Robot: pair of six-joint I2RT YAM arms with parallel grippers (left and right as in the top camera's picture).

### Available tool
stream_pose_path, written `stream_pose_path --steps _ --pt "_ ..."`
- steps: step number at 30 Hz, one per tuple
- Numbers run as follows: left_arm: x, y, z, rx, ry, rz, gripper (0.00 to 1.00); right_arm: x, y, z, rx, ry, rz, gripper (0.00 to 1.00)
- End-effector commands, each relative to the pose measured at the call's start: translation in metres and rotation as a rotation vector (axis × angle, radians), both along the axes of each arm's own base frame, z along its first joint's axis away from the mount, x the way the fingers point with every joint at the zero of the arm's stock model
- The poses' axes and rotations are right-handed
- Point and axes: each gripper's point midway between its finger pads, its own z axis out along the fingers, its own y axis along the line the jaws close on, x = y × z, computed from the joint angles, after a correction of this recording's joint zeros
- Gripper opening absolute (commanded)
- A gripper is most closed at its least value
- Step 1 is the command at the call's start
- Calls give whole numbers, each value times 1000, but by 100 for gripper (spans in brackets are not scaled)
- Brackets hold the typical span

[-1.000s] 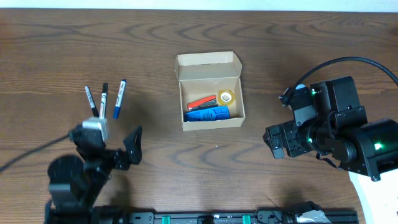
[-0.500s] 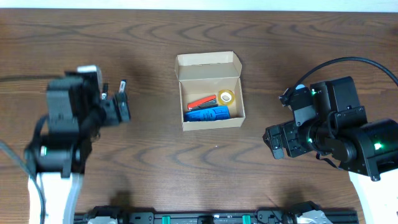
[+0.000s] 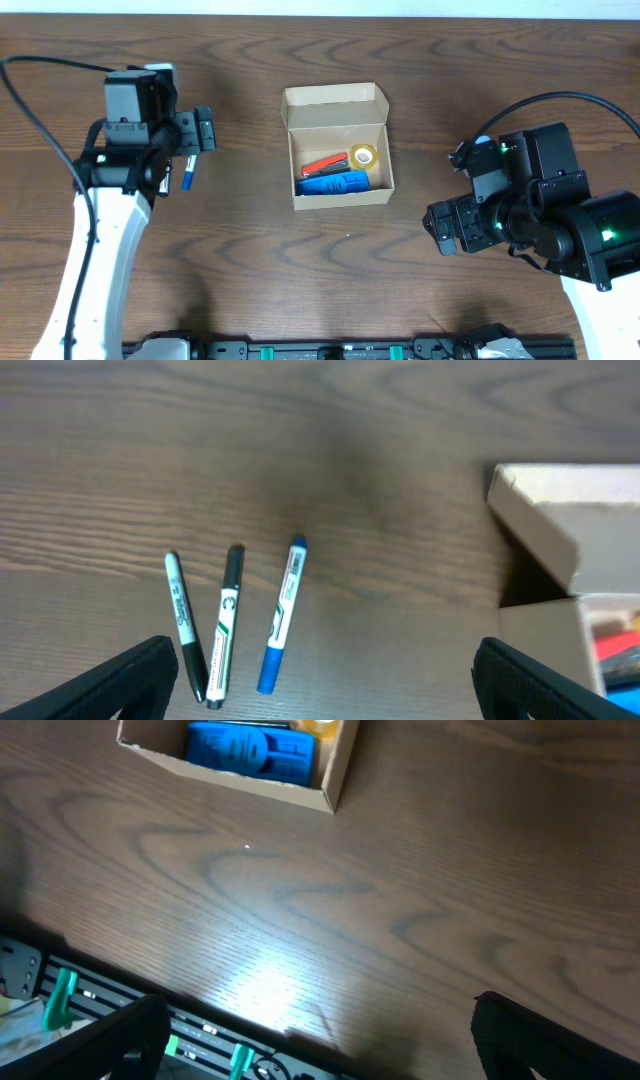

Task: Pack container
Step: 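Move the left gripper forward over the blue marker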

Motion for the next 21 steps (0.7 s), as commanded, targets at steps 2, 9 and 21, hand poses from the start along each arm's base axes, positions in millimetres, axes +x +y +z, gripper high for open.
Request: stream_pose_path --steps 2,9,21 --pt "13 3 -19 56 48 -25 95 -1 -1 1 2 -3 -2 99" --pt "22 3 -65 82 162 -60 95 -1 -1 1 2 -3 -2 99" --pt "28 3 -126 80 300 -120 96 -1 -1 1 2 -3 -2 99"
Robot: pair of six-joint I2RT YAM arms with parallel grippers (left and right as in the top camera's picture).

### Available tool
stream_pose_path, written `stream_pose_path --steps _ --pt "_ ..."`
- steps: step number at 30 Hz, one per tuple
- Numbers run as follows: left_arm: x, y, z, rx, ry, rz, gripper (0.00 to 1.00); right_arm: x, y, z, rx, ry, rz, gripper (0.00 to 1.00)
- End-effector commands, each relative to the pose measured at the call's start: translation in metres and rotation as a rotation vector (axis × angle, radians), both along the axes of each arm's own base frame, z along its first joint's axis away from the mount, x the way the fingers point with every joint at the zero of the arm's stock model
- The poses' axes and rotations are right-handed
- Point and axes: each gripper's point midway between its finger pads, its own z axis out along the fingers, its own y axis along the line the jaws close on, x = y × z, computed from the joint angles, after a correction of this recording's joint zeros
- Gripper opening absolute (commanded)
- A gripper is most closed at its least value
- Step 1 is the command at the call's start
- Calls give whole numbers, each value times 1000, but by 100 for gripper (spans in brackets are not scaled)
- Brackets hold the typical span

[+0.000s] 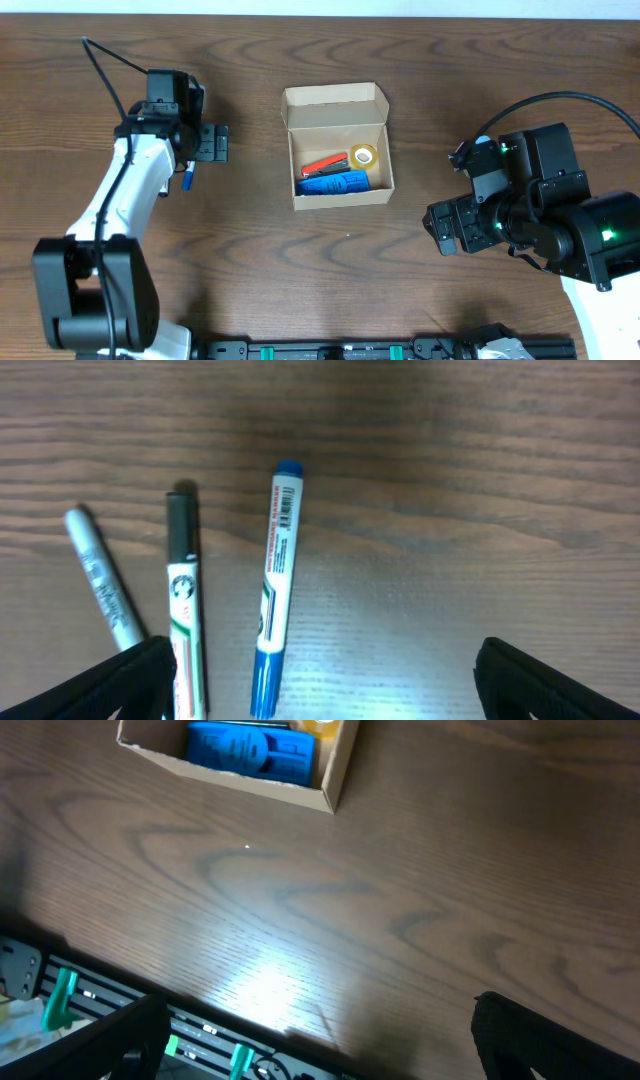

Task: Pack container
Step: 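Move the left gripper forward over the blue marker, then lower the left gripper and grasp the blue marker, lift it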

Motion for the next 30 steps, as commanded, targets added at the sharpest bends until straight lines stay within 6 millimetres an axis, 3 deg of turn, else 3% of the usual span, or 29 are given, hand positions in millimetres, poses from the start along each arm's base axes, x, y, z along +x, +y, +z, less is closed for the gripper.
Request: stream_pose_path --steps 1,7,10,30 --pt "10 2 -7 -15 -1 -31 97 -1 -1 1 2 -3 -2 99" --pt "11 10 -25 -66 35 -18 100 -1 -1 1 2 -3 -2 99" --pt "10 10 -33 -63 54 -30 92 -1 -1 1 2 -3 -2 99" --pt "14 13 -68 -59 100 -22 75 -1 -1 1 2 -3 -2 99"
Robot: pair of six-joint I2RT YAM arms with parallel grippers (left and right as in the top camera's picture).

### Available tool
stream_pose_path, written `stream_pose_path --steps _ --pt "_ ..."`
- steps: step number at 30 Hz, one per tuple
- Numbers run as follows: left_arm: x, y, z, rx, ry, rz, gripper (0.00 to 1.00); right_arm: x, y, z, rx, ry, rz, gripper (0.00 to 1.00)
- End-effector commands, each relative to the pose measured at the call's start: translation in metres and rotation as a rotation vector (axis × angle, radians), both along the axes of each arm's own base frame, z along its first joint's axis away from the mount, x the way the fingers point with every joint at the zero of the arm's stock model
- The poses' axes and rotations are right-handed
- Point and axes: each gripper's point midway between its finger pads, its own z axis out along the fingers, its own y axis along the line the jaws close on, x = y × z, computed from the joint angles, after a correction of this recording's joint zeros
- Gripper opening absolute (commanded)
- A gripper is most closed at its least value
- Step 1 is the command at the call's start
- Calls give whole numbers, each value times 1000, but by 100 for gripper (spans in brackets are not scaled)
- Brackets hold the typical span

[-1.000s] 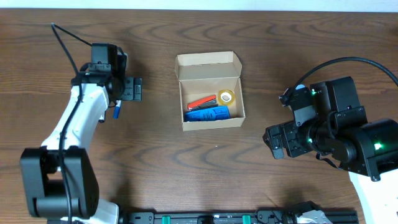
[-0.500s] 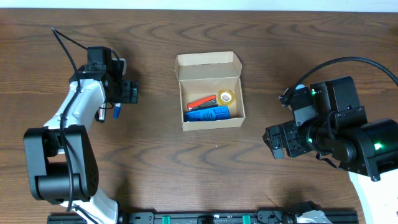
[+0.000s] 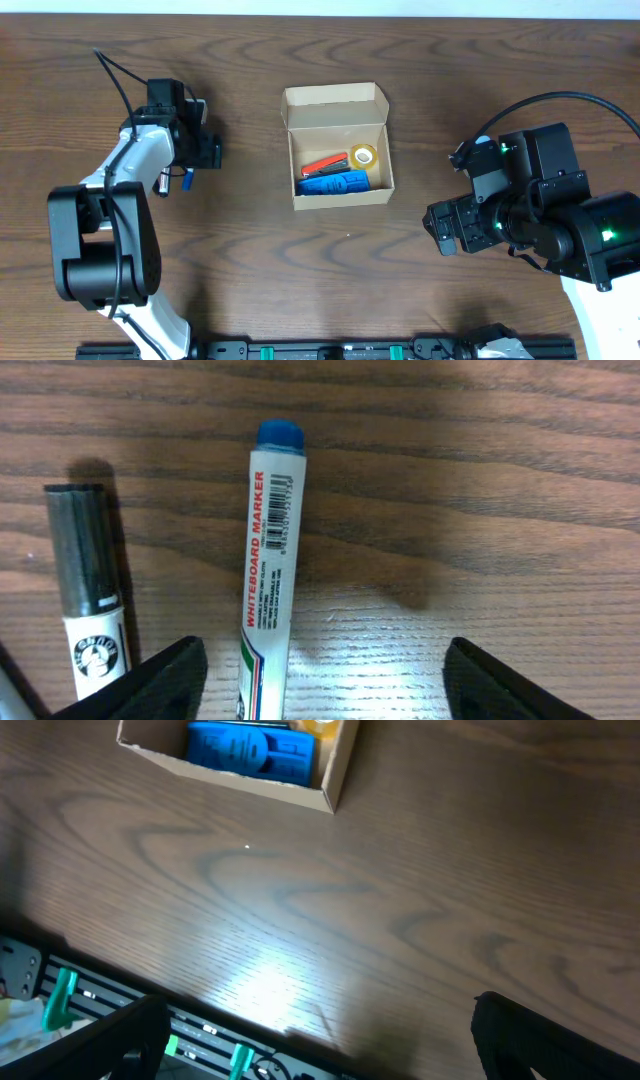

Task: Pack container
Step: 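Lower the left gripper and grasp the blue marker, lift it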

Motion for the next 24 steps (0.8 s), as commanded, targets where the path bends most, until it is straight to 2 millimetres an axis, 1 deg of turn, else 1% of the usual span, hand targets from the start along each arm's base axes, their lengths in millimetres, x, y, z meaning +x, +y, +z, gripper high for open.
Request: stream_pose_path --steps 1,7,12,16,18,24 --pt "8 2 0 9 -12 -12 74 -1 -1 1 2 -3 -2 99" --pt "4 0 -13 -2 22 -14 67 -1 -1 1 2 -3 -2 99" --pt "3 1 -17 -2 31 -10 60 -1 -1 1 2 -3 -2 99" --pt "3 1 -17 -3 34 -7 50 -1 -1 1 2 -3 -2 99" --pt "3 1 -17 -3 33 -5 43 -1 -1 1 2 -3 -2 99" --pt "3 1 -17 -8 34 12 29 -1 -1 1 2 -3 -2 99"
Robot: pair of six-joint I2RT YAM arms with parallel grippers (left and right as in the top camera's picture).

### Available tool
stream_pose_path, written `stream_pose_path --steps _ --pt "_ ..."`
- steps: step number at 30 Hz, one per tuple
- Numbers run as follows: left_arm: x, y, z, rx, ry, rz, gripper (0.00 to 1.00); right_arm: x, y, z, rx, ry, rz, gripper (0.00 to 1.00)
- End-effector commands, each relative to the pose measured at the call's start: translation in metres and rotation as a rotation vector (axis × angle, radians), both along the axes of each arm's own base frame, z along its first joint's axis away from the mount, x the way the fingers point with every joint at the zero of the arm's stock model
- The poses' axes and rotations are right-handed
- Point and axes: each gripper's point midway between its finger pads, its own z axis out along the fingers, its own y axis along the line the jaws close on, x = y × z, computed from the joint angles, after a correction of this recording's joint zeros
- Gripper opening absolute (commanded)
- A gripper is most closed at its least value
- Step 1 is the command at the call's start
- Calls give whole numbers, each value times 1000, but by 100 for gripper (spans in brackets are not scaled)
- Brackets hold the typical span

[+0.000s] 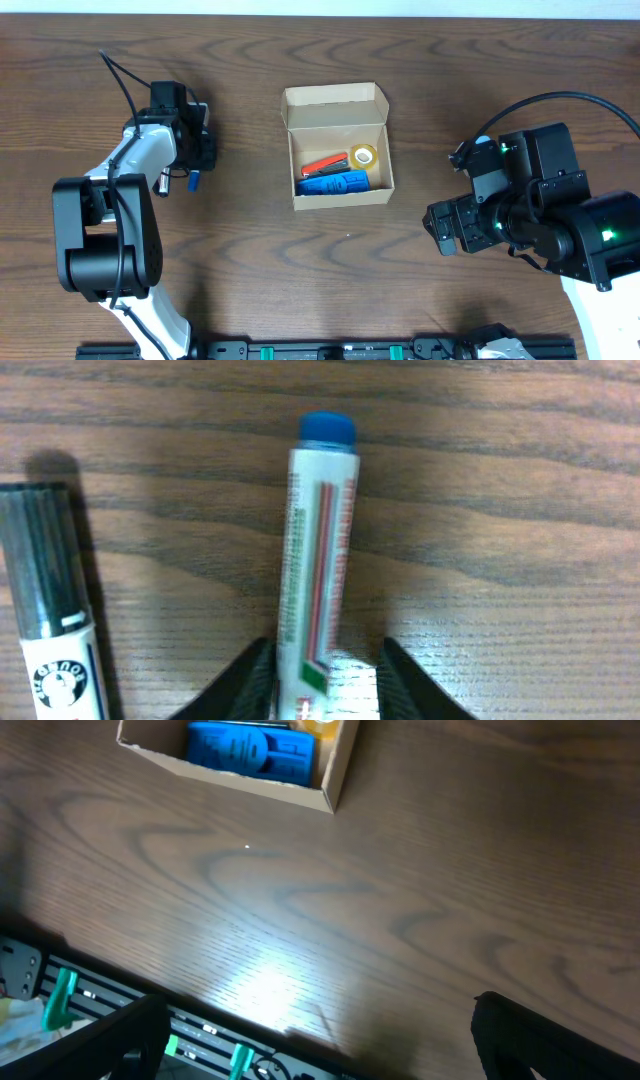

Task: Pack container
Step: 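Lower the left gripper and grasp the blue marker, lift it, then carry the blue marker right and drop it into the box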

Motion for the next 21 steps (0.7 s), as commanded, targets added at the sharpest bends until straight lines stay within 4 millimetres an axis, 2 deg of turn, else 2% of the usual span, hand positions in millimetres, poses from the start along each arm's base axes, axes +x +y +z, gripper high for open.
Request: stream_pose_path --steps 1,5,7,13,16,21 --pt "3 1 -4 -5 10 10 26 -1 -1 1 2 -3 -2 99" --pt "4 1 -3 -8 9 21 11 -1 -1 1 2 -3 -2 99" --pt "4 1 -3 -10 9 28 6 -1 -1 1 2 -4 -2 99" --pt "10 0 9 -17 14 43 6 -1 -1 1 2 -3 -2 99" --pt "19 -2 33 -16 20 36 6 -1 -1 1 2 -3 -2 99" --pt "39 -17 87 -8 -13 -28 6 -1 -1 1 2 -3 -2 99"
